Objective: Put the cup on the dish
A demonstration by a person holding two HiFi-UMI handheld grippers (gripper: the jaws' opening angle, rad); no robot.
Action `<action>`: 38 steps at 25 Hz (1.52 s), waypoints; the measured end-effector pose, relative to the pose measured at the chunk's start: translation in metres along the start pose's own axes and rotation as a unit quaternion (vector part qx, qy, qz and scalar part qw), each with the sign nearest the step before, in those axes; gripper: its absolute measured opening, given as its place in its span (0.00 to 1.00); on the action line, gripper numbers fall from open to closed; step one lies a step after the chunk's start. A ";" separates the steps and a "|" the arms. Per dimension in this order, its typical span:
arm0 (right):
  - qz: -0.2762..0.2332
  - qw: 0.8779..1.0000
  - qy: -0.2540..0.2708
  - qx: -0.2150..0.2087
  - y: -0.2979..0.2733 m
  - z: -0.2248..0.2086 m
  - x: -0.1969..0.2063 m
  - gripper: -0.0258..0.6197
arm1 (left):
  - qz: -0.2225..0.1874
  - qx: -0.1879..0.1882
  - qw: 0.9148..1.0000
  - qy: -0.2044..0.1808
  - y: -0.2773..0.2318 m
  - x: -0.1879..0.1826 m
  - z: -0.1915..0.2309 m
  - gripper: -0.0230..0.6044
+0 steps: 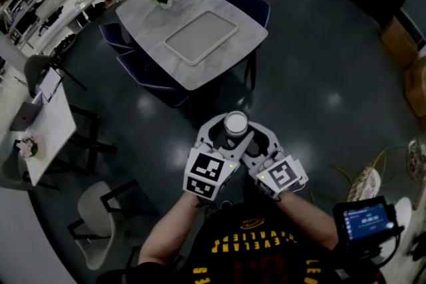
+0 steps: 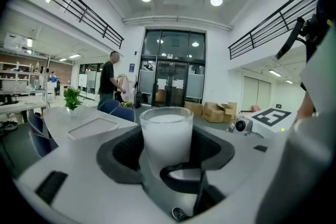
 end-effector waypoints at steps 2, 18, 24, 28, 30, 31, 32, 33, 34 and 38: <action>-0.005 1.000 -0.004 -0.009 -0.005 -0.020 -0.001 0.40 | -0.007 0.001 1.000 0.002 -0.017 -0.008 0.006 0.45; -0.011 0.998 -0.015 -0.061 -0.035 -0.150 -0.009 0.40 | -0.004 -0.036 0.999 -0.018 -0.140 -0.044 0.035 0.45; -0.012 0.996 -0.009 -0.090 -0.046 -0.195 -0.011 0.40 | 0.000 -0.050 0.998 -0.031 -0.184 -0.053 0.044 0.45; -0.015 0.995 0.004 -0.101 -0.055 -0.212 -0.014 0.40 | -0.005 -0.057 0.998 -0.033 -0.199 -0.059 0.052 0.45; -0.013 0.994 0.005 -0.105 -0.061 -0.218 -0.012 0.40 | -0.003 -0.058 0.998 -0.034 -0.205 -0.059 0.058 0.45; -0.012 0.994 0.003 -0.106 -0.064 -0.220 -0.011 0.40 | -0.001 -0.058 0.998 -0.033 -0.208 -0.058 0.062 0.45; -0.010 0.994 0.001 -0.107 -0.068 -0.223 -0.010 0.40 | 0.002 -0.058 0.998 -0.032 -0.211 -0.057 0.066 0.45; -0.008 0.994 -0.001 -0.107 -0.072 -0.227 -0.009 0.40 | 0.005 -0.057 0.998 -0.030 -0.215 -0.056 0.070 0.45; -0.007 0.994 -0.004 -0.105 -0.075 -0.231 -0.007 0.40 | 0.007 -0.056 0.998 -0.028 -0.220 -0.055 0.074 0.45; 0.003 0.995 -0.016 -0.097 -0.091 -0.253 0.001 0.40 | 0.013 -0.045 0.999 -0.026 -0.242 -0.053 0.092 0.45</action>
Point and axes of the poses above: the fingertips, and each gripper's own axes: y backward along the fingers, z to its left, x out of its underside, the point moved 2 cm from there along y, backward along the fingers, and after that the axes turned 4 degrees about -z, right-handed, at the moved point
